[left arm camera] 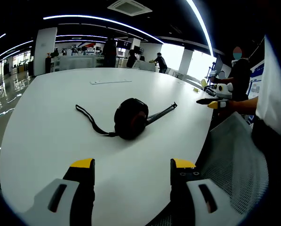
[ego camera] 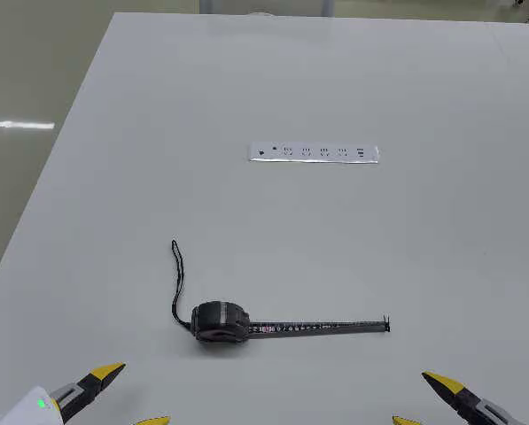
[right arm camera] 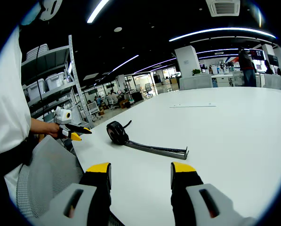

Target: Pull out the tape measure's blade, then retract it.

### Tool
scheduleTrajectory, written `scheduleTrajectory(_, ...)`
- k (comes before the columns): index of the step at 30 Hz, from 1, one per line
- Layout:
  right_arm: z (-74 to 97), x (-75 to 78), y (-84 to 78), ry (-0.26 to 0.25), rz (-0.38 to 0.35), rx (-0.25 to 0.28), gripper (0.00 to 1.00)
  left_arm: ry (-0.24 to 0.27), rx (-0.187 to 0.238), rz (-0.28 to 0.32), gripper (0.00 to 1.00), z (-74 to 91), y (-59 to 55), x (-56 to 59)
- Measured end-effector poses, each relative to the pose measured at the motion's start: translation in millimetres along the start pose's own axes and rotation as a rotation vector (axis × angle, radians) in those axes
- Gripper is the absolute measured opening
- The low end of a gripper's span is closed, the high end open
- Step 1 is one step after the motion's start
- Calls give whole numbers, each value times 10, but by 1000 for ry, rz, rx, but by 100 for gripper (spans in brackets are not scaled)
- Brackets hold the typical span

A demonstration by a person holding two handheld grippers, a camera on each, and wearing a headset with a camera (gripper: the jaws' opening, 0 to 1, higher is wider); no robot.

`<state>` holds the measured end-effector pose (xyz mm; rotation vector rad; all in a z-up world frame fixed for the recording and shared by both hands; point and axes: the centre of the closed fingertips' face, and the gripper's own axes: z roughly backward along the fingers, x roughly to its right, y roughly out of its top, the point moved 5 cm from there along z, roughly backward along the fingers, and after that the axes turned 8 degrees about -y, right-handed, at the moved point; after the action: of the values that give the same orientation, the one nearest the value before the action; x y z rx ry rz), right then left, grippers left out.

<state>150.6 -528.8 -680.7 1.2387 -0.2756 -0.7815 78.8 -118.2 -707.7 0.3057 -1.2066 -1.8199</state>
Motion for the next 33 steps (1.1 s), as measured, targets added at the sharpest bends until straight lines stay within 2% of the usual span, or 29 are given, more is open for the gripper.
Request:
scheduleTrajectory(5,-42,-2,27,-4,1,7,51,13,-20,-3,63,-54,8,1)
scheduleTrajectory(17,-140,21,10,8,20,-8,51,59,-8,12,63,-146,90,-40)
scheduleTrajectory(28,-154,49,18,4,17,-10,50,85,18,18,68,-345,216,27)
scheduleTrajectory(31,-155,52,24,1,13,-8,50,109,19,28,69,-402,235,29)
scheduleTrajectory(33,-156,52,29,2,14,-8,50,99,15,20,70,-441,251,63)
